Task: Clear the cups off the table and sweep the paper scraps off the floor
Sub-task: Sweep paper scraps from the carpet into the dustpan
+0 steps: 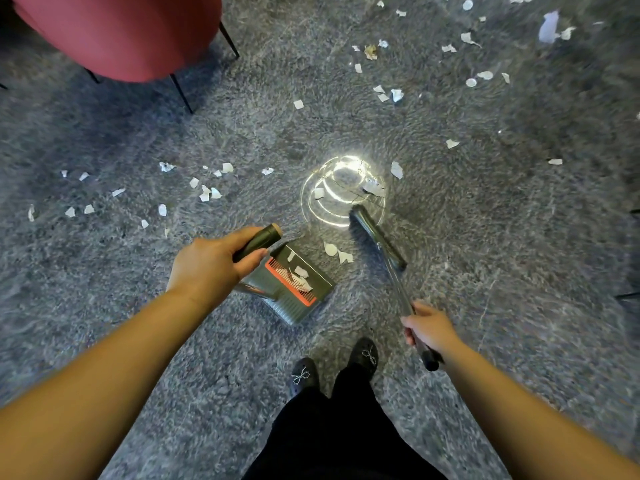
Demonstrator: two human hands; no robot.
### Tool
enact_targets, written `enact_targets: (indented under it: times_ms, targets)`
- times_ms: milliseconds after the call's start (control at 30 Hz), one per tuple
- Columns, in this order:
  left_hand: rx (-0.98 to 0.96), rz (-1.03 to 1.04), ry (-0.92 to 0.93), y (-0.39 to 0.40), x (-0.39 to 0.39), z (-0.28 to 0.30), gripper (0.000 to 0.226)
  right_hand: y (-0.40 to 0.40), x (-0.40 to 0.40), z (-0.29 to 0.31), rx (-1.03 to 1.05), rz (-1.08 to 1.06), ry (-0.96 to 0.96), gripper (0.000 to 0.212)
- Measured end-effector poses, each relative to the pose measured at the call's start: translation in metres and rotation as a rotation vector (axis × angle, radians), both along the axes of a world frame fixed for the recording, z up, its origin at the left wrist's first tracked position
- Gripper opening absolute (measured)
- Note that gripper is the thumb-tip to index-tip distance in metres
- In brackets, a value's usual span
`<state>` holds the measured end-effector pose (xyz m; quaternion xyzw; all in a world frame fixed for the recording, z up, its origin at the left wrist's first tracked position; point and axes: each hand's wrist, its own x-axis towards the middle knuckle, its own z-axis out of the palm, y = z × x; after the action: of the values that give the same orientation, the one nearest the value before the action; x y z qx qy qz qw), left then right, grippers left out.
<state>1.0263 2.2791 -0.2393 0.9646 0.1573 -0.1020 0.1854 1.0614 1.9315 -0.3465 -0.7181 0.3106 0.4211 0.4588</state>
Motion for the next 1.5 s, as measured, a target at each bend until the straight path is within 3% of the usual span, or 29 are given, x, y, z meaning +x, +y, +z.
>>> enact_targets:
  times_ms: [267, 567, 1000, 1233, 1500]
  targets:
    - [-0.007, -0.001, 0.004, 0.001, 0.000, 0.001, 0.038, 0.015, 0.031, -0.014, 0.014, -0.010, 0.112, 0.036]
    - [0.006, -0.003, 0.008, 0.004, 0.005, -0.004, 0.039, 0.023, 0.029, -0.016, -0.030, 0.077, 0.131, 0.051]
    - [0.036, -0.032, 0.040, -0.001, 0.022, 0.002, 0.039, 0.057, -0.024, 0.013, 0.221, 0.145, 0.327, 0.055]
    - [0.044, -0.044, 0.043, 0.001, 0.015, 0.002, 0.041, 0.048, -0.035, 0.034, 0.217, 0.054, 0.250, 0.052]
    - [0.059, -0.034, 0.084, 0.016, 0.006, 0.011, 0.041, 0.032, -0.004, 0.041, 0.086, 0.134, 0.092, 0.050]
